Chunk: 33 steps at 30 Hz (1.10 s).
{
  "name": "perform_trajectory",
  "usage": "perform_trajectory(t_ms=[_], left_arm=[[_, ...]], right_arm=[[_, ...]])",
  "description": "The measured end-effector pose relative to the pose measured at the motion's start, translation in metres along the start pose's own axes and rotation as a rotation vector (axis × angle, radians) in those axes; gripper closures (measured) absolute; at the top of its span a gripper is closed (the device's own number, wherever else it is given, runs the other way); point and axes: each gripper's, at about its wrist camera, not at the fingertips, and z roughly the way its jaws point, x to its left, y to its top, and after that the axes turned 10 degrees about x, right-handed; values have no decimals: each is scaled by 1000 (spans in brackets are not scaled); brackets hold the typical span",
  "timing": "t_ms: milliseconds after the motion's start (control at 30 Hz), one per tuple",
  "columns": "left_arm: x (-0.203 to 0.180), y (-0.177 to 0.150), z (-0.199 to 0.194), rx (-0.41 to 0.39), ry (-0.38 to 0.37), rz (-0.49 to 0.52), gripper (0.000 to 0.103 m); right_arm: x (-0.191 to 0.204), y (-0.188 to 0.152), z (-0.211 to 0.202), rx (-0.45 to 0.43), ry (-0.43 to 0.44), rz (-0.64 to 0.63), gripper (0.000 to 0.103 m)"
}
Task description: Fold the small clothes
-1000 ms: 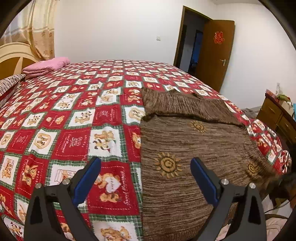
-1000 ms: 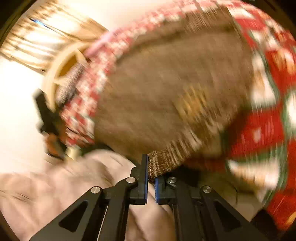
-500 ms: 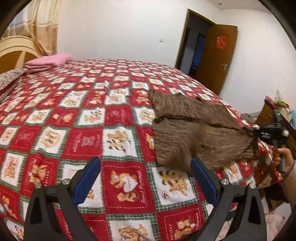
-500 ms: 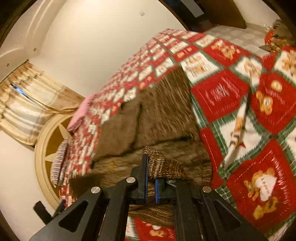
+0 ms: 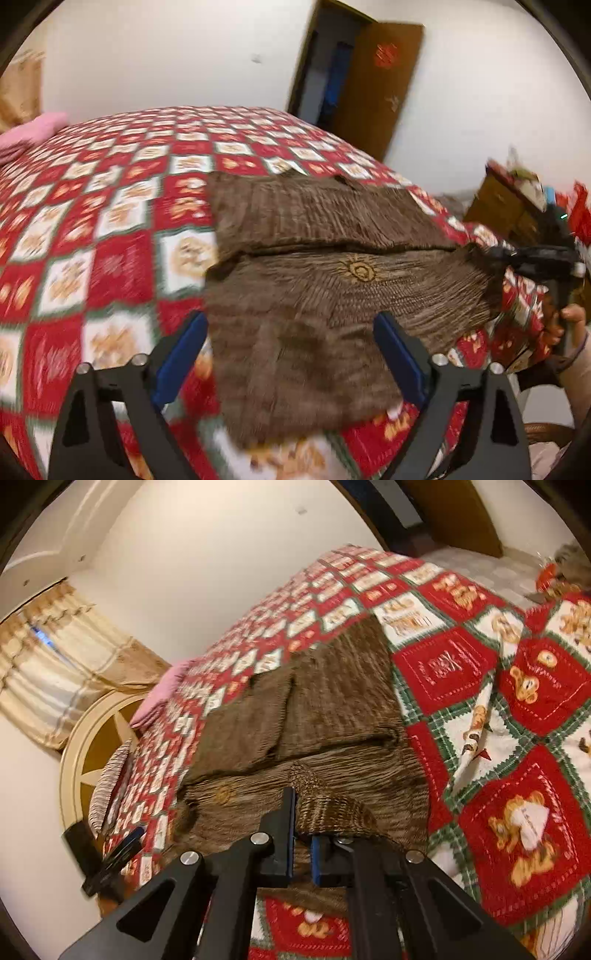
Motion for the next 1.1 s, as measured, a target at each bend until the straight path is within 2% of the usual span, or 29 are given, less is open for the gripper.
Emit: perform_trajectory(t_ms=[67, 100, 133, 167, 267, 367, 500, 633, 667, 767, 800, 833, 933, 1100], left_arm=[[-3, 10, 16, 24, -9, 27, 12], [-2, 13, 22, 34, -9, 29, 13], [0, 14, 28, 49, -13, 24, 14], [2, 16, 37, 72, -24, 9, 17], [9, 14, 52, 119, -56, -34, 26], [4, 8, 49, 99, -56, -5, 26], [3, 7, 37, 86, -116, 11, 24], [12, 16, 26, 31, -140, -26, 24], [17, 18, 27, 29, -142, -48, 27], [20, 23, 43, 89, -124, -58, 56], [16, 23, 49, 119, -114, -39, 61], [10, 20, 54, 137, -104, -15, 62], [-12, 10, 55, 103, -25, 74, 61], [-3, 13, 60, 111, -67, -6, 61]], right_arm=[[5, -5, -8, -22, -19, -34, 75], [7, -7, -13, -33, -20, -43, 50], [8, -8, -17, -52, -20, -49, 31], [8, -9, -23, -80, -19, -55, 28], [6, -6, -30, -116, -17, -48, 28], [-1, -6, -35, -148, -13, -16, 28], [-8, -8, -35, -153, -6, 0, 28], [-12, -9, -31, -146, 5, 14, 28], [-11, -9, -31, -148, 9, 12, 28], [-8, -9, -33, -156, 15, 1, 28], [-7, -9, -34, -159, 18, -1, 28], [-6, -9, -35, -161, 20, -3, 28], [-4, -9, -36, -166, 21, -9, 28], [-5, -10, -35, -166, 14, -14, 28]])
